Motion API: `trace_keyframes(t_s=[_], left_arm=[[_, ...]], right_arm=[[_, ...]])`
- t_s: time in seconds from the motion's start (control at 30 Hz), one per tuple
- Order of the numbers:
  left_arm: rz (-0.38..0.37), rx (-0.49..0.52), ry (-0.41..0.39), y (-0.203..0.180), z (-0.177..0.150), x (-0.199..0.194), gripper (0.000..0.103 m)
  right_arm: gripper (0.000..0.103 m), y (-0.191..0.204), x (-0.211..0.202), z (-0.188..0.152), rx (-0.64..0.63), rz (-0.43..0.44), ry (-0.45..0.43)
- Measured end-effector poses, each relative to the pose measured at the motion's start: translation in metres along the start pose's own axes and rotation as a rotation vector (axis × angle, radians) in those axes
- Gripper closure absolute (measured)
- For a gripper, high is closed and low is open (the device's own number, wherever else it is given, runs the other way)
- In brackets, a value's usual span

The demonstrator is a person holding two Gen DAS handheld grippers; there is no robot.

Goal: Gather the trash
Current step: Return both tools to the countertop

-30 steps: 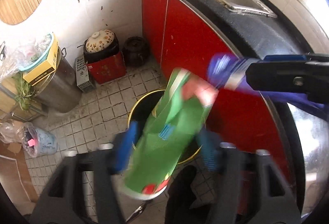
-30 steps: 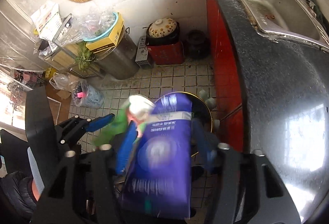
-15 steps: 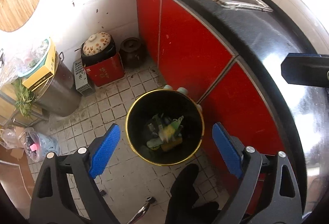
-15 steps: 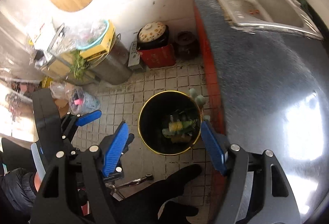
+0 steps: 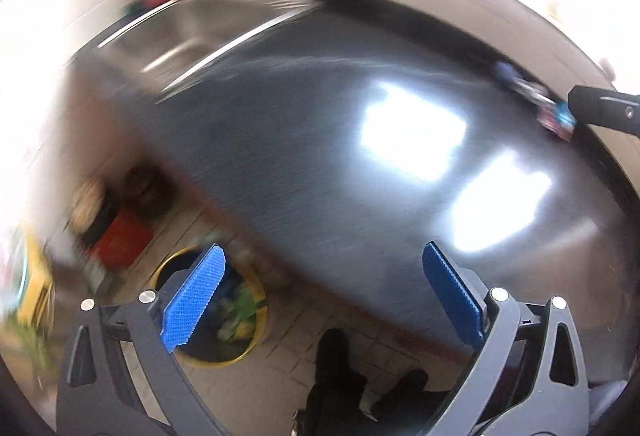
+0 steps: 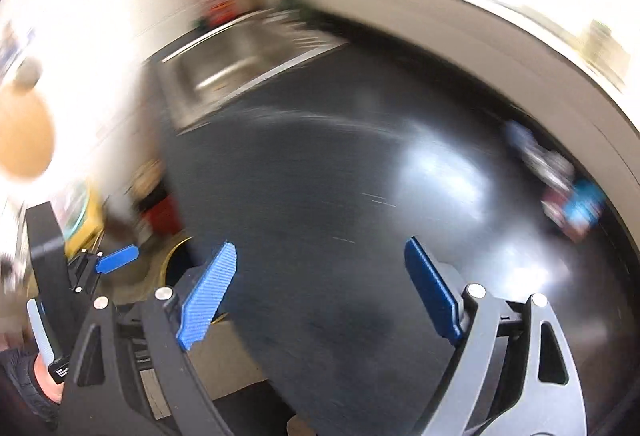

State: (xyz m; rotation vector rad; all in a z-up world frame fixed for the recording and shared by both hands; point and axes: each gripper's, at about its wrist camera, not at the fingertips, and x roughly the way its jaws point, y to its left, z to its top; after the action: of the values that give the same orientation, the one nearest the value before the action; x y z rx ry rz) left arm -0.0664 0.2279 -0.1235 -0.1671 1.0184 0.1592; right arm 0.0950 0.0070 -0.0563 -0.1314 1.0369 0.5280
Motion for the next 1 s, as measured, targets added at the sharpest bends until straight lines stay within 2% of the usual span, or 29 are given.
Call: trace_keyframes(t_s=[0.13,0.27,0.5,0.73,1.0], left_arm=[[-0.104,0.144,0.003,-0.071,0.028,0.009,0.007],[-0.179,0.26,0.009,-0.14,0.043,0.015,0.007],[-0.214,0.39,0.034,-0.212,0.047,0.019,0.007],[-0.214,0.414,0.05,-0.233,0.064,0.032,0.007],[-0.198,0.395,0.047,-0.245,0.109,0.06,0.007]], right_arm=[[0.02,-0.083,-0.035,-0.032,0.185,-0.122,-0.031],[0.02,-0.143,-0.063,-0.07,0.322,-0.201,-0.05],[0.02,-0.191,-0.087,-0.116,0.456,-0.244,-0.057],[0.02,-0.206,-0.079,-0.104,0.48,-0.228,-0.06],[0.02,-0.227,-0.051,-0.066,0.482,-0.201,-0.056]])
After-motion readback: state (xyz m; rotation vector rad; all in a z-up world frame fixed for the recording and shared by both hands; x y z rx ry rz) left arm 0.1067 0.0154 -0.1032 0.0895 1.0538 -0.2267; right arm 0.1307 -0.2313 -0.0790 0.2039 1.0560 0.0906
